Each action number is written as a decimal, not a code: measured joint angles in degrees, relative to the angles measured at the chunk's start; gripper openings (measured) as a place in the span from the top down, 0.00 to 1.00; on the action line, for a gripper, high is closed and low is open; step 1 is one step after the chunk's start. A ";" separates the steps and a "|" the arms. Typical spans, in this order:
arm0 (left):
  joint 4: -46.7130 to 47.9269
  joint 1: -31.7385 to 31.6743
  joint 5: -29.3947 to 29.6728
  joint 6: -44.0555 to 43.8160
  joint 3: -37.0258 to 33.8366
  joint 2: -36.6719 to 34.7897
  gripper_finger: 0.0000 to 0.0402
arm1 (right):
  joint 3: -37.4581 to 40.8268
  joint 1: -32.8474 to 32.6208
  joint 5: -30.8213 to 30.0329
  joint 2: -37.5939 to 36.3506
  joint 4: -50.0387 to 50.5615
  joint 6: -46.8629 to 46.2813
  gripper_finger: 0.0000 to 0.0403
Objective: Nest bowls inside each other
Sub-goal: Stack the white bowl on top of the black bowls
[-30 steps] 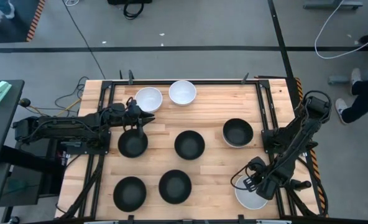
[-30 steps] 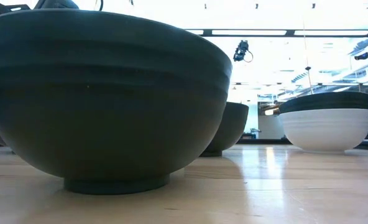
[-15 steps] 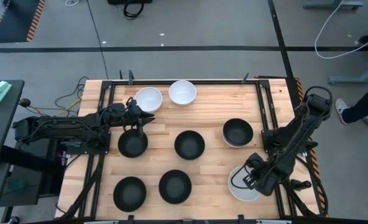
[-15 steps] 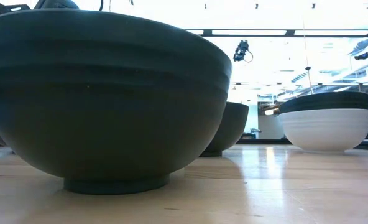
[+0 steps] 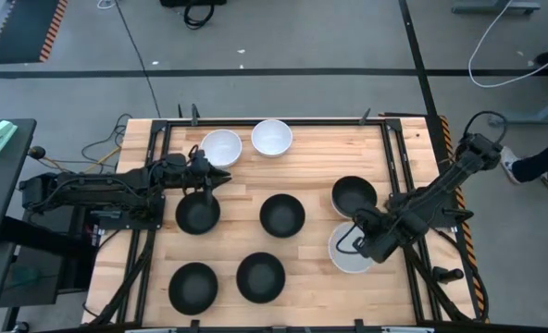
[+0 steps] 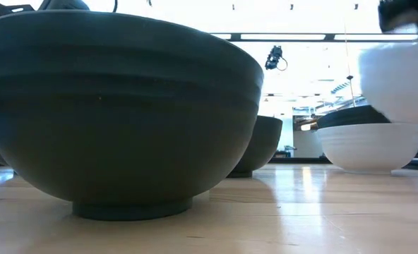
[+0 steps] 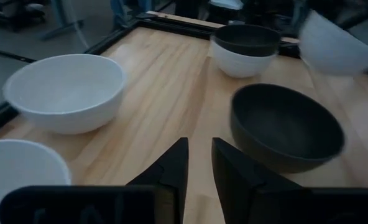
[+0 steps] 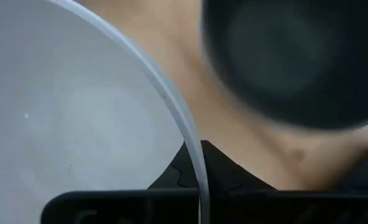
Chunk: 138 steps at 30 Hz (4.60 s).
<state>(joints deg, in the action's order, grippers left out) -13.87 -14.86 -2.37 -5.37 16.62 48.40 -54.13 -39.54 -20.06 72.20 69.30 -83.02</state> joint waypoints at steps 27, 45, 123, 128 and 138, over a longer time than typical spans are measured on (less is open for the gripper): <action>0.21 -13.37 9.83 4.71 0.00 0.02 0.83 | -13.96 39.94 -0.78 -8.63 15.75 27.29 0.99; 0.20 -13.37 8.17 4.50 0.00 0.02 0.85 | -2.11 52.42 11.50 -10.95 11.30 34.21 0.99; 0.81 -13.33 8.04 3.10 0.02 0.04 0.87 | 10.41 61.36 26.15 -11.28 -6.00 42.54 0.99; 0.95 -13.31 8.04 3.10 0.02 0.04 0.87 | 10.41 61.67 26.17 -10.45 -6.31 42.68 0.99; 1.83 -13.31 8.04 3.10 0.02 0.04 0.87 | 10.73 61.64 25.40 -10.29 -6.93 40.79 0.96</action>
<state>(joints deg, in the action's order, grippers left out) -12.04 -28.16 5.67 -2.26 16.64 48.45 -43.40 22.11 5.34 61.91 62.37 -42.23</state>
